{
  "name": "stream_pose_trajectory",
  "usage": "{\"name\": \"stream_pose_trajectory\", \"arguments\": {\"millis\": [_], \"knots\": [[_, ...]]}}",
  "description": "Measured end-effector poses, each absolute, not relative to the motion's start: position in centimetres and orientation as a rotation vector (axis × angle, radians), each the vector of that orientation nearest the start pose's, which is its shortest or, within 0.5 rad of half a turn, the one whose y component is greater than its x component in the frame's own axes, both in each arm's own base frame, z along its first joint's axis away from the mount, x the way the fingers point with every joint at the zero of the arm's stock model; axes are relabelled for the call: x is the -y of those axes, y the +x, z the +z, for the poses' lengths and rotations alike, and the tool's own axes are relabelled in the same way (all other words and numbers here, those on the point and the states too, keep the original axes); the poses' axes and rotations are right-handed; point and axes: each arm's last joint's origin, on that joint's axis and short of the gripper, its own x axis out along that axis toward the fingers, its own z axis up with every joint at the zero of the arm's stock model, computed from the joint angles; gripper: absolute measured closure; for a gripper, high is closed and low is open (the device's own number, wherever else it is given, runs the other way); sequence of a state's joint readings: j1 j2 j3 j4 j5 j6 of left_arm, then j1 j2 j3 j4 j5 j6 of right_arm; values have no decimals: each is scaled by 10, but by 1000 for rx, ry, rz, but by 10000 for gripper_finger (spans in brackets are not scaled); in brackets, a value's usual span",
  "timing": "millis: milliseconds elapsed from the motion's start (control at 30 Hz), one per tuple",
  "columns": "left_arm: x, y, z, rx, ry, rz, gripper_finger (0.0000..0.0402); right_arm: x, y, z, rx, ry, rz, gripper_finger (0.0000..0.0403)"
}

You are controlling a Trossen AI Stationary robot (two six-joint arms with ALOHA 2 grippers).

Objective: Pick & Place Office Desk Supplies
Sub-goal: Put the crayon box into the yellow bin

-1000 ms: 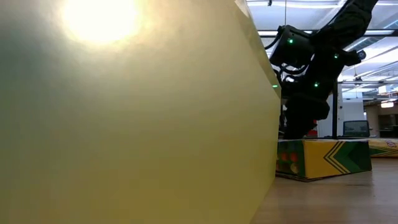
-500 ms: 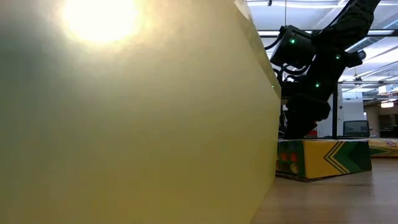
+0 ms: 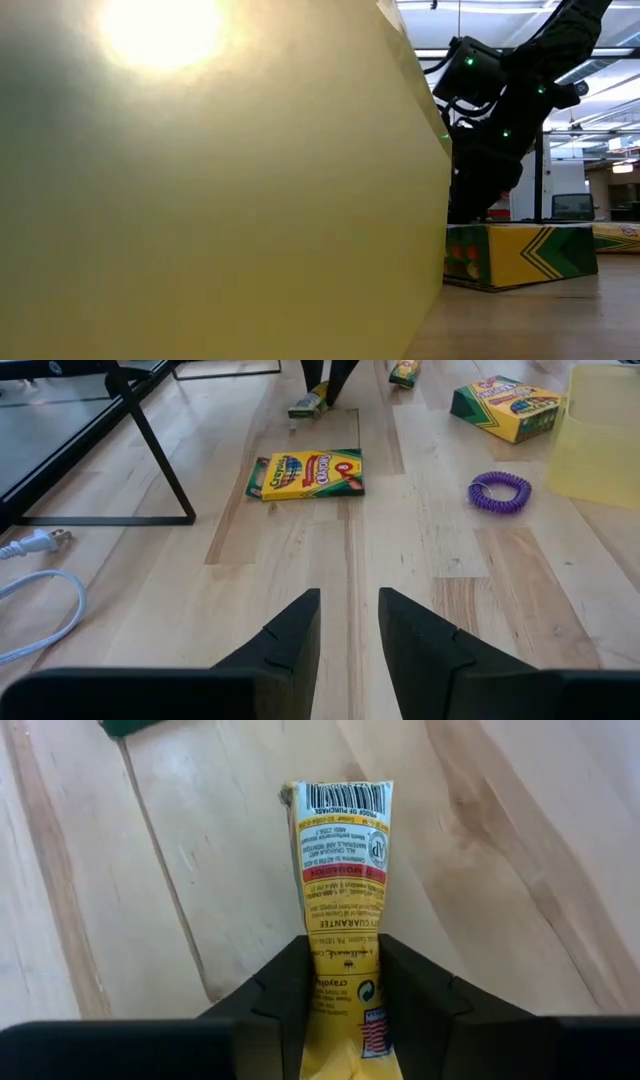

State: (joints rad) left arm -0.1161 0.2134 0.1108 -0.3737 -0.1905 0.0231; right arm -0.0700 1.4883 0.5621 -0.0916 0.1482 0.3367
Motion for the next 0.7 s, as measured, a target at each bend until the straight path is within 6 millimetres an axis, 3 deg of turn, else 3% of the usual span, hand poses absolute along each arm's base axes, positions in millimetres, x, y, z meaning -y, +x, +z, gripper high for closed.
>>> {"name": "stream_pose_trajectory", "arguments": {"millis": [300, 700], "knots": [[6, 97, 150, -472, 96, 68, 293, 17, 252, 138, -841, 296, -294, 303], [6, 97, 150, -472, 99, 67, 293, -17, 263, 187, -557, 281, -125, 311]]}}
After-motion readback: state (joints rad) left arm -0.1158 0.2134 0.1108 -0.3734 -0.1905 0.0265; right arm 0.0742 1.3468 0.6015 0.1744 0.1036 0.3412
